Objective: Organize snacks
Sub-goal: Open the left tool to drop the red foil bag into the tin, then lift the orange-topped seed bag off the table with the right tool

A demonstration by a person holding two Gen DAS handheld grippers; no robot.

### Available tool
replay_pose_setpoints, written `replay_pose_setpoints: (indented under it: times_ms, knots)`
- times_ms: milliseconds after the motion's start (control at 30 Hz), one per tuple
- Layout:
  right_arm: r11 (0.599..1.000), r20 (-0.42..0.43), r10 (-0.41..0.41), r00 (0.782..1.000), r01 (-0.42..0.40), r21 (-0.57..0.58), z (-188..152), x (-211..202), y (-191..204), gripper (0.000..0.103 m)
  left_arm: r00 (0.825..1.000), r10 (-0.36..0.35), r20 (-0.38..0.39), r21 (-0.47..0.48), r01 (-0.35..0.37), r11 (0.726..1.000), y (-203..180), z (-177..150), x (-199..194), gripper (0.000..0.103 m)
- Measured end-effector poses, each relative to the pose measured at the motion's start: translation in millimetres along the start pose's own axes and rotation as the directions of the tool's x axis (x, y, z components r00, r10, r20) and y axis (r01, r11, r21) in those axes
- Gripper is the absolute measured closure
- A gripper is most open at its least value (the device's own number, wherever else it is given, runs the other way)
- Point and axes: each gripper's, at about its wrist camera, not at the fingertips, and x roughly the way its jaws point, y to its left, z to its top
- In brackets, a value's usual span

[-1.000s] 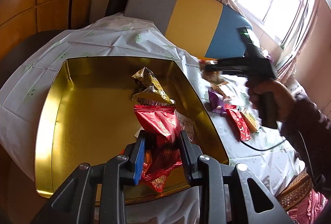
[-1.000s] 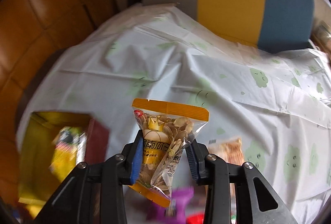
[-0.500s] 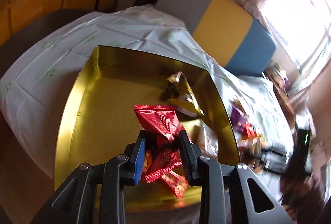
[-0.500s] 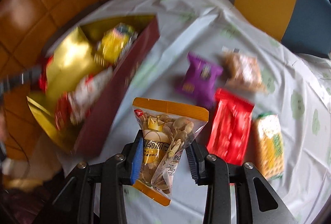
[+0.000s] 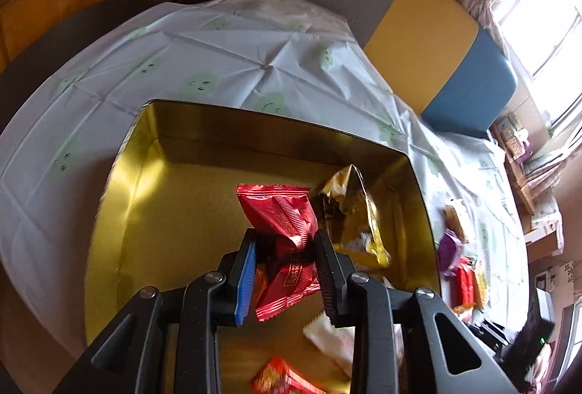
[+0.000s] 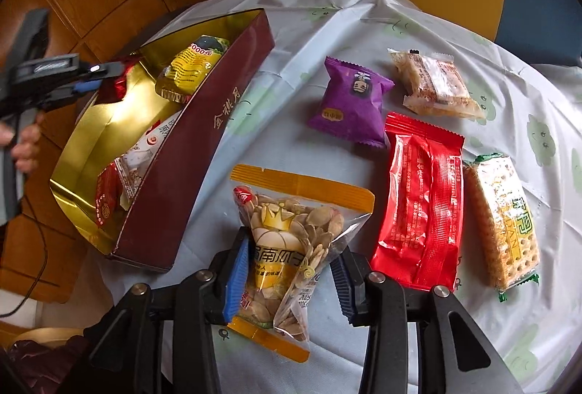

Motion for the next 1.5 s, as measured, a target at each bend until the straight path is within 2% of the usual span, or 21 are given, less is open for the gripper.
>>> replay_pose_setpoints:
  times_ms: [233, 533, 667, 900, 1100, 1267, 1400, 1500]
  knots:
    - [1.000, 0.014, 0.021, 1.000, -0.021, 0.016, -4, -3, -2, 0.060, 0.996, 0.052, -0.066, 0.001, -0.052, 0.999, -4, 19, 42, 0.072]
    - [0.999, 0.026, 0.023, 0.999, -0.023, 0.022, -5, -7, -1, 0.060, 0.995, 0.079, -0.068, 0.009, -0.079, 0.997, -6, 29, 62, 0.072]
    - [0.999, 0.034, 0.016, 0.999, -0.017, 0.032, -6, -7, 0, 0.060, 0.995, 0.075, -0.066, 0.004, -0.075, 0.997, -3, 29, 61, 0.064]
    - [0.999, 0.052, -0.004, 0.999, 0.001, 0.046, -9, -7, 3, 0.060, 0.995, 0.096, 0.012, -0.022, -0.096, 0.995, 4, 15, 24, 0.060]
    - [0.998, 0.064, -0.013, 0.998, 0.009, 0.063, -11, -8, 4, 0.060, 0.991, 0.103, 0.084, -0.012, -0.103, 0.995, 1, -19, -16, 0.060]
    - [0.997, 0.080, -0.024, 0.997, 0.018, 0.068, -13, -9, 6, 0.059, 0.970, 0.175, 0.170, 0.049, -0.186, 0.981, -12, -51, -47, 0.060]
    - [0.997, 0.097, -0.037, 0.995, 0.030, 0.072, -17, -10, 8, 0.059, 0.963, 0.181, 0.198, 0.048, -0.194, 0.980, -13, -71, -65, 0.060]
    - [0.997, 0.112, -0.042, 0.993, 0.034, 0.072, -19, -11, 10, 0.059, 0.945, 0.230, 0.231, 0.065, -0.251, 0.966, -18, -82, -73, 0.060]
